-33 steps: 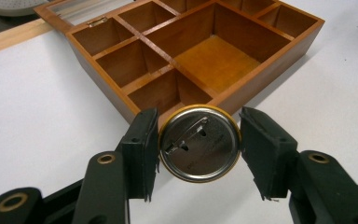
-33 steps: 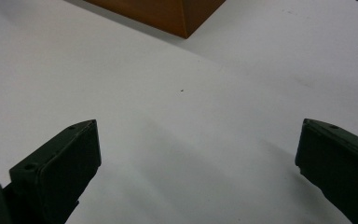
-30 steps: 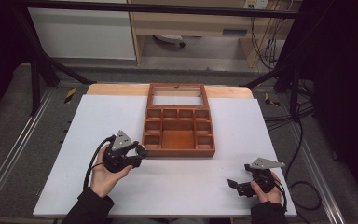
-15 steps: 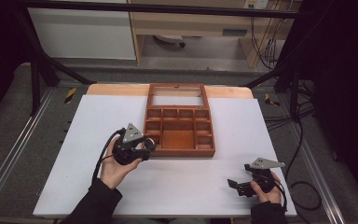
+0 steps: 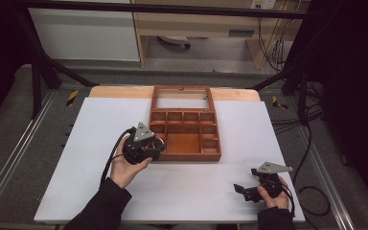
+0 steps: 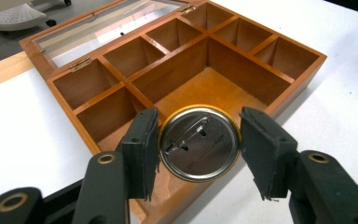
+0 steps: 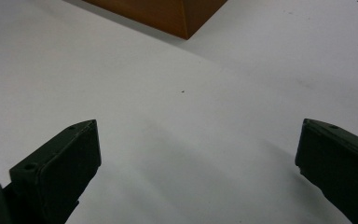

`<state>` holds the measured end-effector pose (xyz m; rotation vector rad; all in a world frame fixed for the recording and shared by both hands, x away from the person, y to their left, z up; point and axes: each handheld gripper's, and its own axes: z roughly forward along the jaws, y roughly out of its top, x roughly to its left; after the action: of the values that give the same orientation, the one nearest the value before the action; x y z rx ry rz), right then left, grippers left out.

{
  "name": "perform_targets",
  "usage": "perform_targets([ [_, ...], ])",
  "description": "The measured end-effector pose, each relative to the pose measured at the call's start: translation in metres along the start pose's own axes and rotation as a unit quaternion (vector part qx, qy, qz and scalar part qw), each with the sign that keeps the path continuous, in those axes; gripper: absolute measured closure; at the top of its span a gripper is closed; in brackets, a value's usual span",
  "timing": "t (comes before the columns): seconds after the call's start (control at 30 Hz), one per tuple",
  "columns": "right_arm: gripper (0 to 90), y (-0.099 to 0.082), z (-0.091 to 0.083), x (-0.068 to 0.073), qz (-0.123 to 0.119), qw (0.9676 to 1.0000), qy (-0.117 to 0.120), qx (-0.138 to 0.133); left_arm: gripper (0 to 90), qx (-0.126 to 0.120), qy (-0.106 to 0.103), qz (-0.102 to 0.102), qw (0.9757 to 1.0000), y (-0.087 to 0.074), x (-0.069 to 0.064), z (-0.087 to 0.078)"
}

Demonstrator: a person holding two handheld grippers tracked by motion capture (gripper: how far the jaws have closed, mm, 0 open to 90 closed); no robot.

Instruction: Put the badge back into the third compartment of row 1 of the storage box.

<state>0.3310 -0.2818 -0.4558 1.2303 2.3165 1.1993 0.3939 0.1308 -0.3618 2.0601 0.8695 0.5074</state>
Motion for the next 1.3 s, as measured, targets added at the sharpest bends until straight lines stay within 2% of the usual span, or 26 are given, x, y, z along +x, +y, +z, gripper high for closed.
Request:
perform_targets([
  [0.47,0.7,0.0,0.0,0.0,0.001,1.0,0.0,0.0,47.7,0.001,-0.005,0.0,1.0,0.014,-0.002,0.02],
  [0.87,0.7,0.0,0.0,0.0,0.001,1.0,0.0,0.0,47.7,0.003,0.0,-0.006,1.0,0.028,0.001,0.034],
  [1.3,0.7,0.0,0.0,-0.001,0.001,1.0,0.0,0.001,47.8,0.007,0.011,-0.003,0.9999,0.047,0.004,0.048],
])
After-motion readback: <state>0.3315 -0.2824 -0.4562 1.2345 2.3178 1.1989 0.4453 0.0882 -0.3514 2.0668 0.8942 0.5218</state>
